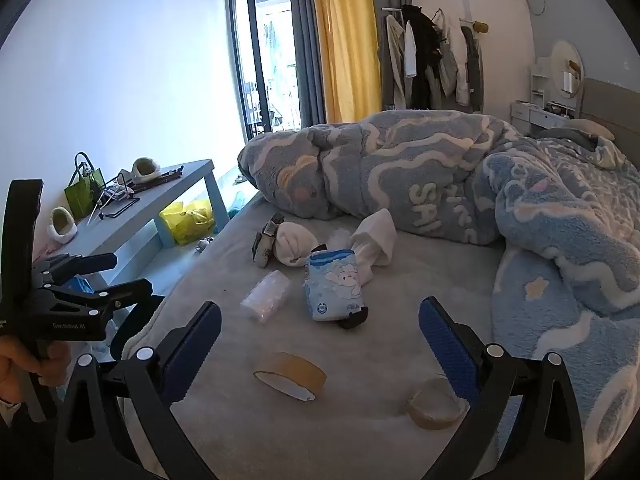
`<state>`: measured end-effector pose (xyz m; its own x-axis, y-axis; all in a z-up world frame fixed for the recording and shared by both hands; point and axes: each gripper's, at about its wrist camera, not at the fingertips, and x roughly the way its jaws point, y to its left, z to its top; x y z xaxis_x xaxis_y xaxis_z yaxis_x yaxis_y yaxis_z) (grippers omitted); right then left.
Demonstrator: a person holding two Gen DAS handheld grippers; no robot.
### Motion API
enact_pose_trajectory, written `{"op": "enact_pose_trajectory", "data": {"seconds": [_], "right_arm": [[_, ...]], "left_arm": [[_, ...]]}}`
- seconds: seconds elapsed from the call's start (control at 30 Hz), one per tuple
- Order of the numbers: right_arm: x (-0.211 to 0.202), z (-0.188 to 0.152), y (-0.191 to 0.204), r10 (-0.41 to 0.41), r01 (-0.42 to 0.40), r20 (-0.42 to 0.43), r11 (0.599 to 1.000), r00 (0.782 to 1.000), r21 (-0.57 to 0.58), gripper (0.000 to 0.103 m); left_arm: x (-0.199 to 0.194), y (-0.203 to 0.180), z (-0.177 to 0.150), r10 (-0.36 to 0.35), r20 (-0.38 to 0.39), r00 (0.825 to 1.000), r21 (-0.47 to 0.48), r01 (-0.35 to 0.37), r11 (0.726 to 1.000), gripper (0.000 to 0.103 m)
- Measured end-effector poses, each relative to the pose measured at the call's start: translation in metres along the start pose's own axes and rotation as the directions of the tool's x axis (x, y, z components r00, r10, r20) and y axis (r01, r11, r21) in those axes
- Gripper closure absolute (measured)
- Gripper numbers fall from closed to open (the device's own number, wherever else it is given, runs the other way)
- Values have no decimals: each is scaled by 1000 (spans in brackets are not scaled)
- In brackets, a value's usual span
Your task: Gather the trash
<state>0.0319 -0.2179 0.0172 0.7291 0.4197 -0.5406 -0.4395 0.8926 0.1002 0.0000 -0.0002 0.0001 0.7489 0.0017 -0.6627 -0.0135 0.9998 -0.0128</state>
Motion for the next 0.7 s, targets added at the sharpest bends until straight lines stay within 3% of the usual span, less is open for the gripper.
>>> {"op": "enact_pose_trajectory", "data": {"seconds": [0.3,0.7], "right_arm": [[1,0,2,-29,29,7,1000,1000,-9,3],[-1,1,-1,-9,9,5,1000,1000,8,3]], "left_arm": [[0,1,0,-7,1,1000,-12,7,1000,3],[-3,3,-1,1,6,1000,-3,-1,1000,3]]}}
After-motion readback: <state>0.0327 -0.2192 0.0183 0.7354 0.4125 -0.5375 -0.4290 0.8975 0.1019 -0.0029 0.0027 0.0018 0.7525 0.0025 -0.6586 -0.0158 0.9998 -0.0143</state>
